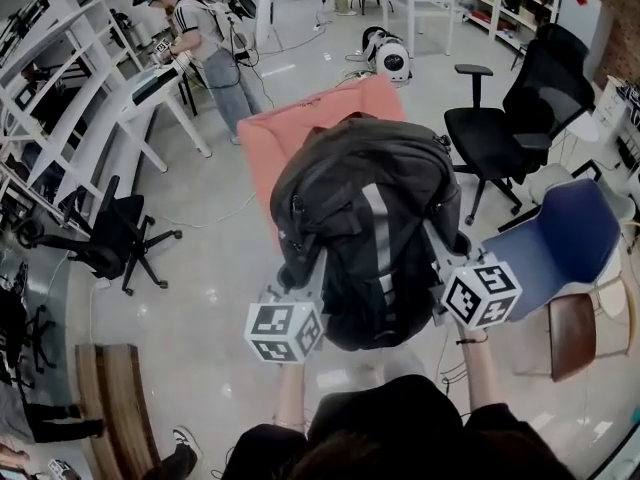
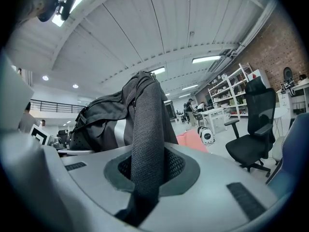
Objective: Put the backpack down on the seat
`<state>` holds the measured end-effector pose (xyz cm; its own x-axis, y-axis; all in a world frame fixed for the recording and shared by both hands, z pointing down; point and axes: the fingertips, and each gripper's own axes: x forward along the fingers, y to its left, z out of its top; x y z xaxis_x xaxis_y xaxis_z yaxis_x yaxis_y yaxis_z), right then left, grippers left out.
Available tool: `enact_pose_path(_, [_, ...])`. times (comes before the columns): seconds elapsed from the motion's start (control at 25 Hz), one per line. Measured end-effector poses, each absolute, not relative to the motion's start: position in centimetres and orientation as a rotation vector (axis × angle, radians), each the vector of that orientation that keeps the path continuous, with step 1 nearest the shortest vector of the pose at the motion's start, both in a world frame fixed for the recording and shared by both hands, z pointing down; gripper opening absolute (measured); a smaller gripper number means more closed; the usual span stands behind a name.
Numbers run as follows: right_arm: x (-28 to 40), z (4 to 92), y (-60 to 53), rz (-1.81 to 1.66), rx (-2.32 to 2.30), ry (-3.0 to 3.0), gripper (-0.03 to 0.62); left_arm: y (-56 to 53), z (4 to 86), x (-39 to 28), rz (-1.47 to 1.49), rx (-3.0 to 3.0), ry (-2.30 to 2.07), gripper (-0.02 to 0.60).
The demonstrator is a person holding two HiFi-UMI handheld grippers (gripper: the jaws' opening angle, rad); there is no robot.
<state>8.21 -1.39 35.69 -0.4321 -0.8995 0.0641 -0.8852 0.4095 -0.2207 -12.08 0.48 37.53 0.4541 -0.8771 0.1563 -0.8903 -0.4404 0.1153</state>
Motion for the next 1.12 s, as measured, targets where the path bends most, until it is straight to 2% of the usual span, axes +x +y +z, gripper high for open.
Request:
enact_pose_path(0.68, [10.9, 37.1, -20.8, -0.418, -1.503, 2.703, 0.055, -16.7, 39.4, -9.1, 0.123, 2.378, -1.648, 0.128])
enact_pose_path(1.12, [10.0, 40.3, -30.1, -0.493, -1.487, 2.740, 0.055, -25.5, 42.6, -9.9, 0.168, 2.307, -1.634, 0.129])
